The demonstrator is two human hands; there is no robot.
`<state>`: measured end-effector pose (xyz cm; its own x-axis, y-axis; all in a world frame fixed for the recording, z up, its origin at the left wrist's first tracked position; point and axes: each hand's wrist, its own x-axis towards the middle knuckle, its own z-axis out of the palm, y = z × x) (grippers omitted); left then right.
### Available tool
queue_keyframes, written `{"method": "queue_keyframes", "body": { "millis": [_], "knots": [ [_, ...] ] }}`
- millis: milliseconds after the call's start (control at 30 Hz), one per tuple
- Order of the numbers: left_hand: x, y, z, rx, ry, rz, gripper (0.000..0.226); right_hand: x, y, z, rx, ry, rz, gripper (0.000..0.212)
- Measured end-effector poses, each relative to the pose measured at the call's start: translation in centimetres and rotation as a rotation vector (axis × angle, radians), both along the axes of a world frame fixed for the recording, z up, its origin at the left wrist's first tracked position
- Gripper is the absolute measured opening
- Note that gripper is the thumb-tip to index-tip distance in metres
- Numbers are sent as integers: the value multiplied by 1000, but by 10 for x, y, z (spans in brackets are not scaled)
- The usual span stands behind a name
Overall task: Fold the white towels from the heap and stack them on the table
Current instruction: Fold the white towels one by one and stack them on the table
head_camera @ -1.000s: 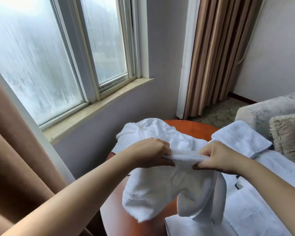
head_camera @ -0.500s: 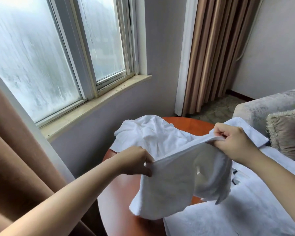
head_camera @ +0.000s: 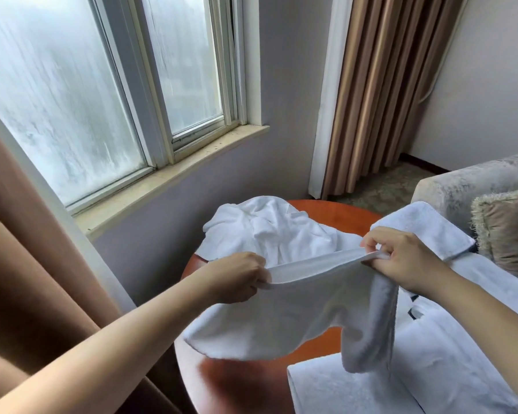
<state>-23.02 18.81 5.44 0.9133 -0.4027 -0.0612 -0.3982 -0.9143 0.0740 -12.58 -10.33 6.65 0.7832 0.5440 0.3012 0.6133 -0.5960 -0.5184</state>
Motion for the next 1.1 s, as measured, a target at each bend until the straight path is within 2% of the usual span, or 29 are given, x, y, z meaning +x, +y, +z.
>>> {"method": "queue_keyframes", "body": {
  "millis": [167,300,433,500,567,733,833,933,1000,1100],
  "knots": [
    [2,-5,-13,122,81,107,13,1,7,3,118,36,-22,36],
    [9,-3,-27,200,186,158,18,-1,13,7,129,1,-23,31],
    [11,11,-41,265,283,200,2,4,12,7,137,32,-58,28],
    [10,17,-48,262,294,233,16,4,13,6,110,42,-70,29],
    [6,20,-54,244,293,285,23,7,11,5,117,39,-118,31],
    [-3,36,-67,52,169,448,13,12,9,5,126,44,-208,31],
    [-2,44,-65,-34,120,437,29,13,11,5,124,47,-260,23],
    [-2,52,-58,-83,94,426,16,15,11,5,80,129,-299,21],
    [-3,57,-53,-76,60,445,13,14,12,4,56,181,-313,21],
    [-4,56,-46,33,31,514,28,13,16,4,74,177,-334,21]
  ]
}}
